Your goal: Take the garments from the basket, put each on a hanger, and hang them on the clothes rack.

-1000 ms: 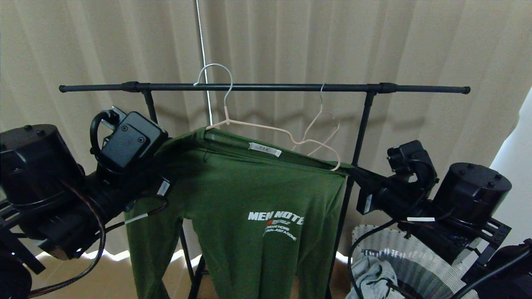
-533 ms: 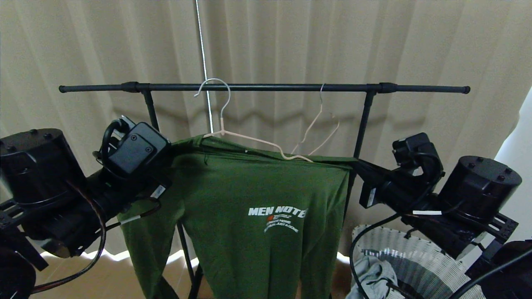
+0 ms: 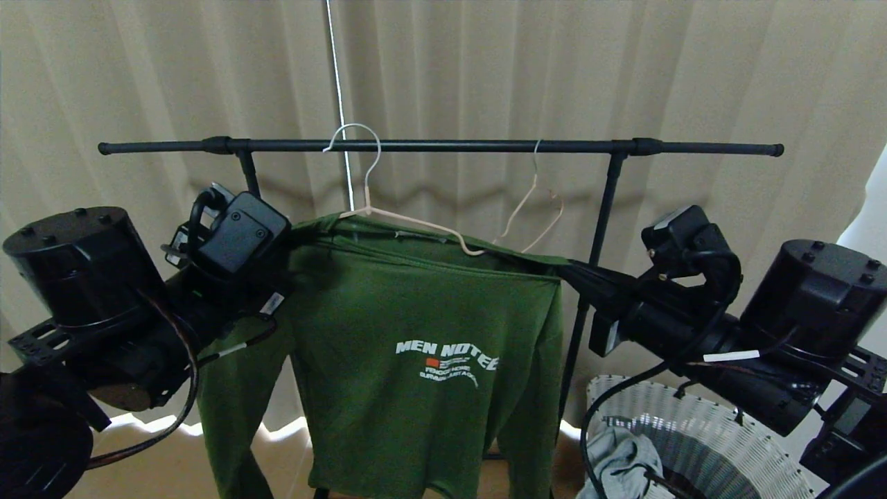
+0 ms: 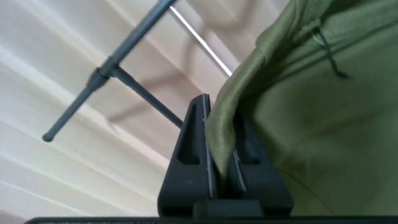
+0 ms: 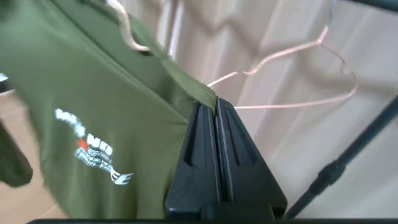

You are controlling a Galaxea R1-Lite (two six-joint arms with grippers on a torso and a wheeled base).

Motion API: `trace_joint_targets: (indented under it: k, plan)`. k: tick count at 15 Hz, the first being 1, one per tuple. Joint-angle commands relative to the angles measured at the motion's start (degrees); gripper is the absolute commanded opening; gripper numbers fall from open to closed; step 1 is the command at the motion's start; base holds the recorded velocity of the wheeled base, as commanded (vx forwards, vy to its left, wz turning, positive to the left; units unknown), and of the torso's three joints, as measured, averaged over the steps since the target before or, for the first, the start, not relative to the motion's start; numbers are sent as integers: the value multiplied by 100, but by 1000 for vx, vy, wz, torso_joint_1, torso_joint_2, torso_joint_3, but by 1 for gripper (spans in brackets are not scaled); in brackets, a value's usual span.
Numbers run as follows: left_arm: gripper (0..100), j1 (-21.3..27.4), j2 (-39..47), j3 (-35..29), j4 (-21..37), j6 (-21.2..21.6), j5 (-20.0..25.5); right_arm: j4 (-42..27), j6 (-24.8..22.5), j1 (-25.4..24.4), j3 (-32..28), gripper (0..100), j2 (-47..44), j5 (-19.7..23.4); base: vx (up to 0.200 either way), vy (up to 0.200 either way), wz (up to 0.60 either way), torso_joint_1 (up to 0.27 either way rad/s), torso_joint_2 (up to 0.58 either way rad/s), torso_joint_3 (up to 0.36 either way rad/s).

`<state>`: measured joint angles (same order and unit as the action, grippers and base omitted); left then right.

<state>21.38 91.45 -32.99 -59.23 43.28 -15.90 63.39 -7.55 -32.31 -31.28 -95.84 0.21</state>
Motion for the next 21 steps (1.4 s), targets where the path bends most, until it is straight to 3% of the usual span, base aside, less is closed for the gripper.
trace_joint_targets:
  k: [1,3,4,7,12,16,21]
  plan:
    - [0,15,206,-23,-97,-12,-45,-169,-19,-21,-115,0,277,94,0,0,0,0,0,0]
    - [0,24,268,3,-264,-241,-45,-380,-54,-65,-194,0,356,181,0,0,0,0,0,0]
    - [0,24,268,20,-273,-276,-45,-477,-133,-65,-238,100,391,199,0,0,0,0,0,0]
    - [0,103,224,56,-273,-293,-45,-714,-406,-65,-405,100,417,199,0,0,0,0,0,0]
    - [0,288,259,3,-317,-610,-71,-1294,-1364,-83,-985,100,382,199,0,0,0,0,0,0]
    - [0,490,224,3,-387,-671,-89,-1698,-1575,-505,-1803,100,-136,111,0,0,0,0,0,0]
    - [0,692,233,240,-906,-645,-71,-1804,-1706,-505,-2664,100,-831,-372,0,0,0,0,0,0]
